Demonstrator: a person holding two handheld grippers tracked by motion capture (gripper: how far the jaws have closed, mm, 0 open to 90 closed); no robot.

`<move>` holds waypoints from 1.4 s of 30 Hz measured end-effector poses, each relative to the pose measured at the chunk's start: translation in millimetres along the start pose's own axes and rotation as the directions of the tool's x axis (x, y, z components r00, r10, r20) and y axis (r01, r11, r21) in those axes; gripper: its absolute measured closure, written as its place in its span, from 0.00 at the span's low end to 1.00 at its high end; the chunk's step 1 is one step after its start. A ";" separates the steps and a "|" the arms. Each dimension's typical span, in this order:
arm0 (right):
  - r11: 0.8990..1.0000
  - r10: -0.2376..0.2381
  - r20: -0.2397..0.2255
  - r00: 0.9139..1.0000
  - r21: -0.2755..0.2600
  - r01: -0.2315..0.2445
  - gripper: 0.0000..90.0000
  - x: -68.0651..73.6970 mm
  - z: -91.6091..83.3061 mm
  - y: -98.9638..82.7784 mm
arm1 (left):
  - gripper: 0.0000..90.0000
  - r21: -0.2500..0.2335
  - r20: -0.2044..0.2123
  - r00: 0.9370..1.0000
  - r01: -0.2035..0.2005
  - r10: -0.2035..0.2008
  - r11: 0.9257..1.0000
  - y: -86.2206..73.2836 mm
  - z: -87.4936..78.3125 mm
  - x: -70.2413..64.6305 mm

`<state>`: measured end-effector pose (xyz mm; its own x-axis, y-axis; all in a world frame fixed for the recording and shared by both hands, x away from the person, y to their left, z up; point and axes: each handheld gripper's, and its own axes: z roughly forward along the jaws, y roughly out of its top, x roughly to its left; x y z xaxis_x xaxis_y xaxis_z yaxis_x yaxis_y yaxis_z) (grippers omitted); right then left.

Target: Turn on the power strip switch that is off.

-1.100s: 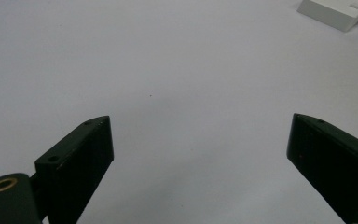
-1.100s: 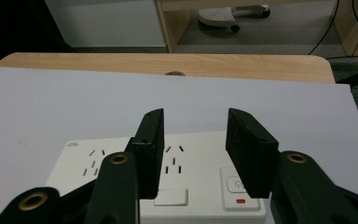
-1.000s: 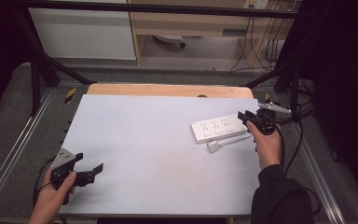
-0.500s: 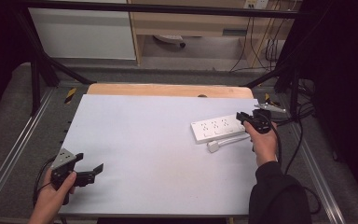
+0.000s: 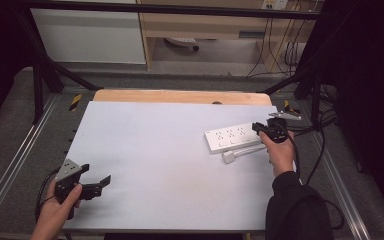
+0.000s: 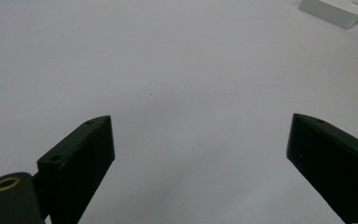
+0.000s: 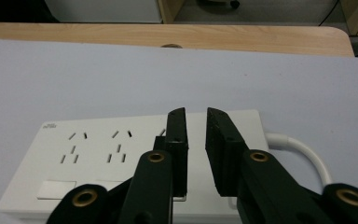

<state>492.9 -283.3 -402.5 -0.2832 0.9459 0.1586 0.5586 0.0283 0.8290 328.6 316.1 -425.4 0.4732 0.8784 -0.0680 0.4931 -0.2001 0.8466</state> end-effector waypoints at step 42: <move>0.998 -0.038 -0.009 0.999 0.044 0.038 1.00 5.1 14.4 -31.1 | 0.09 0.001 -0.005 1.000 -0.002 0.002 1.000 -0.2 -0.1 0.5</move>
<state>485.3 -274.7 -435.3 -0.3107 0.9413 0.1317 0.5813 0.0786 0.8099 328.7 316.6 -425.6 0.4705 0.8801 -0.0633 0.4928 -0.2026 0.8463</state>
